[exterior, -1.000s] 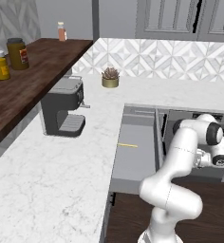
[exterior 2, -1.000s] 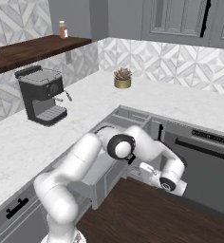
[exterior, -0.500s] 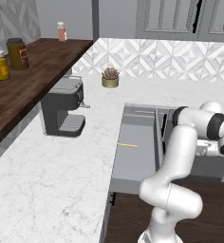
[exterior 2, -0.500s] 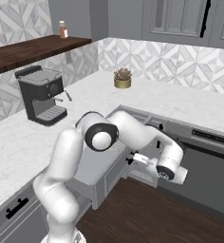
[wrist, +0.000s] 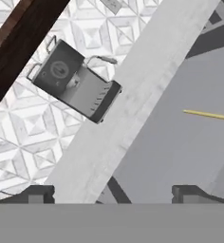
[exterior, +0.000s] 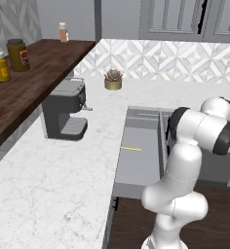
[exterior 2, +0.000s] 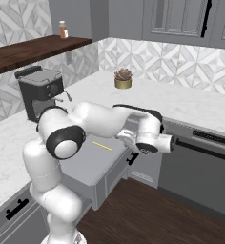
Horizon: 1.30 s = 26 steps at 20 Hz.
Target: Take a straw from the drawer in front and place it inside the glass cup on the dining counter.
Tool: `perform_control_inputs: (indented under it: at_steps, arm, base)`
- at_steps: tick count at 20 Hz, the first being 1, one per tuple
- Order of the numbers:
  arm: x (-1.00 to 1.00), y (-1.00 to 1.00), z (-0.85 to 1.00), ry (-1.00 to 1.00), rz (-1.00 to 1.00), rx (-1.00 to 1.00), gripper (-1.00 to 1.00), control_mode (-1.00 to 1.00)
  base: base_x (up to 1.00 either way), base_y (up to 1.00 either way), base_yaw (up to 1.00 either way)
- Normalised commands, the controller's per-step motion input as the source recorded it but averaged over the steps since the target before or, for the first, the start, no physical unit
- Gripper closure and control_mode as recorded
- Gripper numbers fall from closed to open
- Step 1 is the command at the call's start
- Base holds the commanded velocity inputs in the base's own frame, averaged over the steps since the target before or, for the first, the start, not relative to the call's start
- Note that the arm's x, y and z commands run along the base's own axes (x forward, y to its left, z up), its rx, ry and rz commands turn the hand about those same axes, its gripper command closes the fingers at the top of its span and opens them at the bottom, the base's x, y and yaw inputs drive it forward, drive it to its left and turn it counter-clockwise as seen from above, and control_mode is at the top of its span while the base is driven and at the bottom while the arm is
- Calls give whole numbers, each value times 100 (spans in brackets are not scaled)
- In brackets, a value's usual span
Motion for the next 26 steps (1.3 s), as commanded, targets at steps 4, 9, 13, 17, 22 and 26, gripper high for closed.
perform_control_inputs:
  at_steps: [4, 9, 13, 17, 22, 26]
  arm:
    - [51, 53, 10, 37, -6, -20, -100, -100]
    - [44, 36, -8, 33, -9, -26, -100, -100]
    - [35, 19, -35, 24, -7, -31, -100, -100]
    - [28, 8, -56, 23, -6, -27, -100, -100]
    - [20, 2, -46, 13, -1, -20, -100, -100]
    - [21, 0, -51, 7, 0, -13, -100, -100]
  base:
    - [0, 0, 0]
    - [0, 0, 0]
    - [0, 0, 0]
    - [0, 0, 0]
    - [0, 0, 0]
    - [0, 0, 0]
